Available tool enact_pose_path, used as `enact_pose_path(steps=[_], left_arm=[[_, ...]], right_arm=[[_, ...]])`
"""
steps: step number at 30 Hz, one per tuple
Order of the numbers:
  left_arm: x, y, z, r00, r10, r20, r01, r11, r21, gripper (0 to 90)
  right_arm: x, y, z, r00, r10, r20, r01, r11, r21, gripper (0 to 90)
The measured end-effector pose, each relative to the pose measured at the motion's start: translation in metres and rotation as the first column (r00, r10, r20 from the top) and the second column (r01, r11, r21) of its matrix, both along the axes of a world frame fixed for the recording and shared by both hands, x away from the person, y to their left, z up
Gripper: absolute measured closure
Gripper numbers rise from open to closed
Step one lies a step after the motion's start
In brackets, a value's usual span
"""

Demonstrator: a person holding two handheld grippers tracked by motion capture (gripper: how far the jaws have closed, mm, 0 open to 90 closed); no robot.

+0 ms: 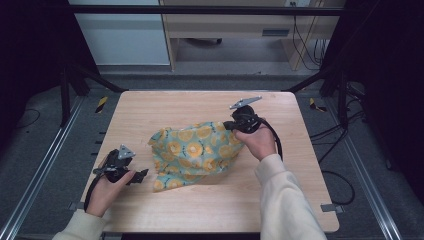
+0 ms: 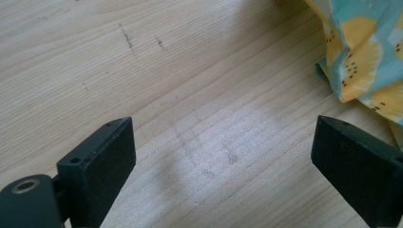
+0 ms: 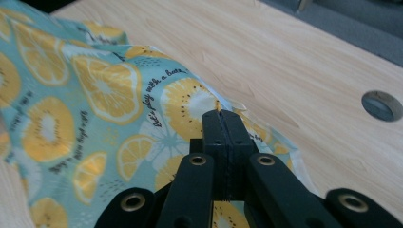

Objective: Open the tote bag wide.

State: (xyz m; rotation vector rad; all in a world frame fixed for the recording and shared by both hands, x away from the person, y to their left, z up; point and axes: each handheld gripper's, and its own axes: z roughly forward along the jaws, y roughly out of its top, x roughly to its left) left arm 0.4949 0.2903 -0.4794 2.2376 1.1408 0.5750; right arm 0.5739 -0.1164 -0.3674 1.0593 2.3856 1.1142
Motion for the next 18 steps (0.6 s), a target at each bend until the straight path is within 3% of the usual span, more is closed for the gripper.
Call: enact_pose_path(steps=[9, 18], left_arm=[[0.0, 0.0, 0.0, 1.0, 0.007, 0.002, -0.007, 1.0, 0.002, 7.3], [0.0, 0.001, 0.0, 0.9999, 0.01, 0.003, -0.01, 0.9999, 0.008, 7.3]], right_arm=[[-0.023, 0.01, 0.023, 0.9958, 0.049, 0.078, -0.052, 0.998, 0.03, 90.0], [-0.059, 0.023, 0.052, 0.9773, 0.135, 0.163, -0.143, 0.989, 0.039, 90.0]])
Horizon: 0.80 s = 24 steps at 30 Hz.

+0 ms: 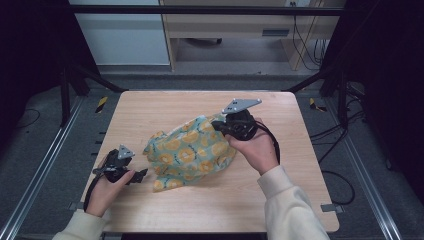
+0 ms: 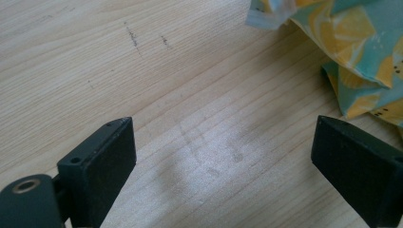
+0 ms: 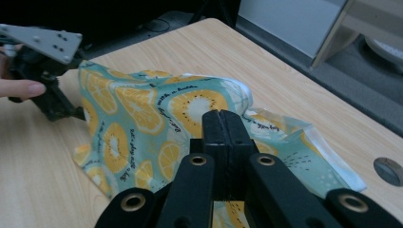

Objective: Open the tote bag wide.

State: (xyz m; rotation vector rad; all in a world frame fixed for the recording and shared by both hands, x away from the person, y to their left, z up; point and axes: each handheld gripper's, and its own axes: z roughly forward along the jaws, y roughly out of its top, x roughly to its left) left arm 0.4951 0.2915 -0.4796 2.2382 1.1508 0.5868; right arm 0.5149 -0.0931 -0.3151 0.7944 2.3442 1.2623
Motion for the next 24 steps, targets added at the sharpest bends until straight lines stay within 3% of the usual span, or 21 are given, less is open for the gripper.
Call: enact_pose_path(steps=[13, 24], left_arm=[[0.0, 0.001, 0.0, 0.9999, 0.009, 0.004, -0.009, 1.0, 0.001, 7.4], [0.0, 0.002, 0.001, 0.9998, 0.015, 0.009, -0.015, 0.9999, 0.0, 7.5]], right_arm=[[-0.037, 0.006, 0.013, 0.996, 0.073, 0.051, -0.074, 0.997, 0.004, 90.0], [-0.073, 0.012, -0.005, 0.9884, 0.144, 0.049, -0.143, 0.99, -0.014, 90.0]])
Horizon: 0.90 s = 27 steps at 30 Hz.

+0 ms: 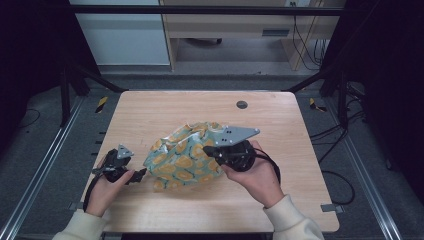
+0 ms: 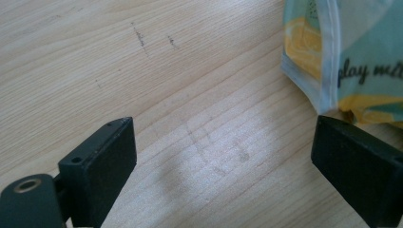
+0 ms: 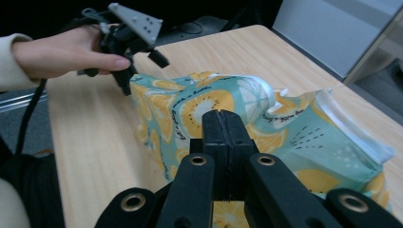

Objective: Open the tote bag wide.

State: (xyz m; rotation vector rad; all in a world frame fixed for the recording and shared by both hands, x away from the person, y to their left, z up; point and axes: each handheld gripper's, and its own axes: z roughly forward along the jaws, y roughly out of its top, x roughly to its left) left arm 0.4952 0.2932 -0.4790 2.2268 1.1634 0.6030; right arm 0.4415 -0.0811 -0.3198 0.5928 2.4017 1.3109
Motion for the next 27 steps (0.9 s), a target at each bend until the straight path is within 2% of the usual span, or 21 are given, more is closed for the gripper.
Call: enact_pose_path(steps=[7, 13, 20, 21, 23, 27], left_arm=[[0.0, 0.0, 0.001, 1.0, 0.002, 0.004, -0.002, 1.0, -0.002, 7.7], [-0.001, 0.001, 0.002, 1.0, 0.001, 0.009, -0.001, 1.0, -0.007, 8.6], [-0.003, 0.004, 0.008, 0.9996, 0.007, 0.026, -0.006, 0.9997, -0.026, 13.2], [-0.003, 0.004, 0.008, 0.9996, 0.007, 0.026, -0.006, 0.9997, -0.026, 15.1], [-0.004, 0.005, 0.012, 0.9994, 0.005, 0.035, -0.004, 0.9992, -0.041, 17.8], [-0.006, 0.006, 0.018, 0.9987, 0.002, 0.052, 0.001, 0.9986, -0.052, 21.9]], right_arm=[[-0.017, 0.0, -0.012, 0.9997, 0.023, -0.012, -0.023, 1.0, 0.0, 90.0], [-0.027, 0.0, -0.027, 0.9984, 0.038, -0.043, -0.039, 0.999, -0.014, 90.0], [-0.037, 0.004, -0.061, 0.9921, 0.056, -0.112, -0.059, 0.998, -0.031, 90.0], [-0.037, 0.004, -0.061, 0.9921, 0.056, -0.112, -0.059, 0.998, -0.031, 90.0], [-0.038, 0.004, -0.076, 0.9887, 0.052, -0.141, -0.057, 0.998, -0.032, 90.0], [-0.038, 0.004, -0.09, 0.9851, 0.043, -0.166, -0.051, 0.998, -0.041, 90.0]])
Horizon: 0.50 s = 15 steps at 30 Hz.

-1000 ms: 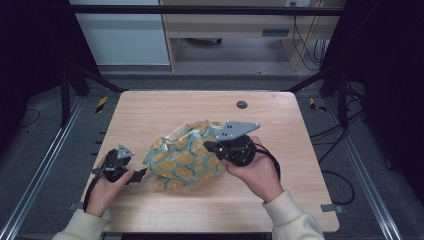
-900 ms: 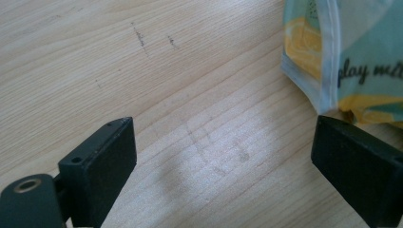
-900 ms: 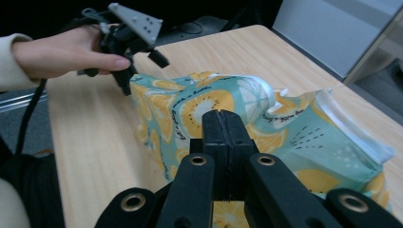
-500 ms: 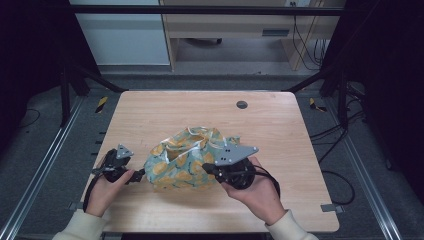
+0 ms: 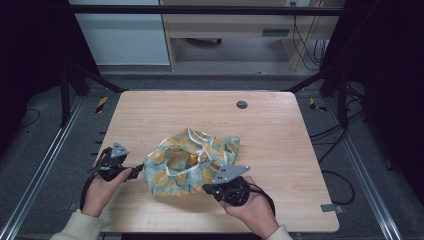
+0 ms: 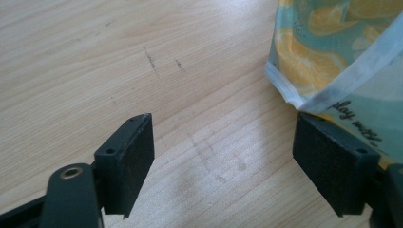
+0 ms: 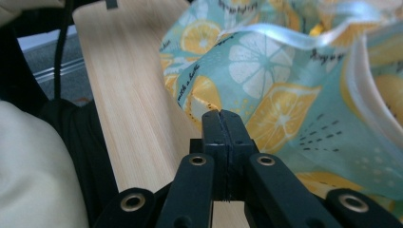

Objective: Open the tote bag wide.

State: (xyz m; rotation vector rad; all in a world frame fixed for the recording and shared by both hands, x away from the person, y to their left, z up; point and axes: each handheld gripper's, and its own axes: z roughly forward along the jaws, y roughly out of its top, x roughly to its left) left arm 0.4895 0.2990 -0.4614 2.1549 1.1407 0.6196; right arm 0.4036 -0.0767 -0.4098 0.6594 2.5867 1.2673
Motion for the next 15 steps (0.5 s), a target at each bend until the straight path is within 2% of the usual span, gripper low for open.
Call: enact_pose_path(steps=[9, 15], left_arm=[[-0.002, 0.006, 0.013, 0.9994, 0.013, 0.032, -0.012, 0.9998, -0.018, 27.8], [-0.005, 0.005, 0.027, 0.9981, -0.003, 0.062, 0.005, 0.9994, -0.034, 31.8]], right_arm=[[0.001, -0.005, -0.025, 0.9986, -0.027, -0.046, 0.026, 0.999, -0.023, 90.0], [0.001, -0.008, -0.036, 0.9971, -0.043, -0.062, 0.041, 0.998, -0.038, 90.0]])
